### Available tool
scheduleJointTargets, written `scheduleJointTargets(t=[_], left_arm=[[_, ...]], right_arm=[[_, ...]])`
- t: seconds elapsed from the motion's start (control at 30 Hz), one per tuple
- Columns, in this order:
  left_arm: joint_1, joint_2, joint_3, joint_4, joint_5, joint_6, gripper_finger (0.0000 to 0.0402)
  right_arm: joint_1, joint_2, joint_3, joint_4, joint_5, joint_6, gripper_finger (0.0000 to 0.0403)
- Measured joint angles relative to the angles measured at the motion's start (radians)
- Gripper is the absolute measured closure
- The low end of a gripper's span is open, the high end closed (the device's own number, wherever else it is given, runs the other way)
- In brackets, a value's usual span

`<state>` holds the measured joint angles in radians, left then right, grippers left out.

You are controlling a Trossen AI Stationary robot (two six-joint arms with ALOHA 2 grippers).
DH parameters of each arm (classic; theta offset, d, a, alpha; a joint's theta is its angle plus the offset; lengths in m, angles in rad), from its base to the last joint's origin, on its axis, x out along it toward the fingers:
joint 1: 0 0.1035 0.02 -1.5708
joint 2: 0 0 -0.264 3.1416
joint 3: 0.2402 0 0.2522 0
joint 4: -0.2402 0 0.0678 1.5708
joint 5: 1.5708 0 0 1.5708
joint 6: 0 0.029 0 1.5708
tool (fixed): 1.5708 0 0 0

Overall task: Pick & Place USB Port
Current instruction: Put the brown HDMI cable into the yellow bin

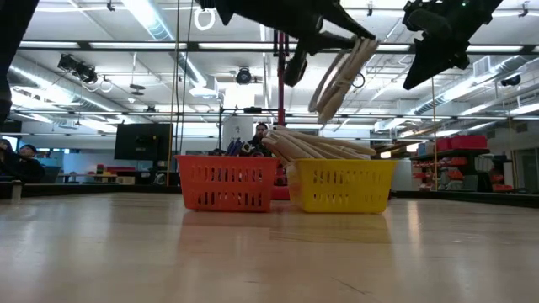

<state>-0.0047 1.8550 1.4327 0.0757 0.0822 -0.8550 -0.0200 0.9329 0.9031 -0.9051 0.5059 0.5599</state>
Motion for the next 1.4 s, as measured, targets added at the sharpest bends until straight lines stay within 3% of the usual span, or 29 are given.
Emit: scheduleJointTargets(t=[0.3, 0.63, 1.0, 1.13, 1.3, 1.4], left_arm=[[-0.013, 0.059, 0.0, 0.0, 0.024, -0.057, 0.0366], [0.004, 0.061, 0.001, -0.07, 0.011, -0.083, 0.0366], [0.025, 0.061, 0.037, -0.031, 0.027, -0.099, 0.0366], [0.03, 0.061, 0.101, -0.167, 0.025, -0.087, 0.0366], [0.02, 0.061, 0.212, -0.469, -0.043, -0.045, 0.0366], [0.011, 0.061, 0.26, -0.498, -0.053, -0.021, 0.0366]], right_arm=[[0.0, 0.0, 0.0, -0.001, -0.024, 0.003, 0.0392], [0.0, 0.0, 0.0, -0.001, -0.024, -0.013, 0.0392], [0.0, 0.0, 0.0, 0.0, -0.016, -0.019, 0.0392], [0.0, 0.0, 0.0, 0.0, -0.016, -0.019, 0.0392], [0.0, 0.0, 0.0, 0.0, -0.016, -0.019, 0.0392], [0.0, 0.0, 0.0, 0.0, -0.003, -0.019, 0.0392]])
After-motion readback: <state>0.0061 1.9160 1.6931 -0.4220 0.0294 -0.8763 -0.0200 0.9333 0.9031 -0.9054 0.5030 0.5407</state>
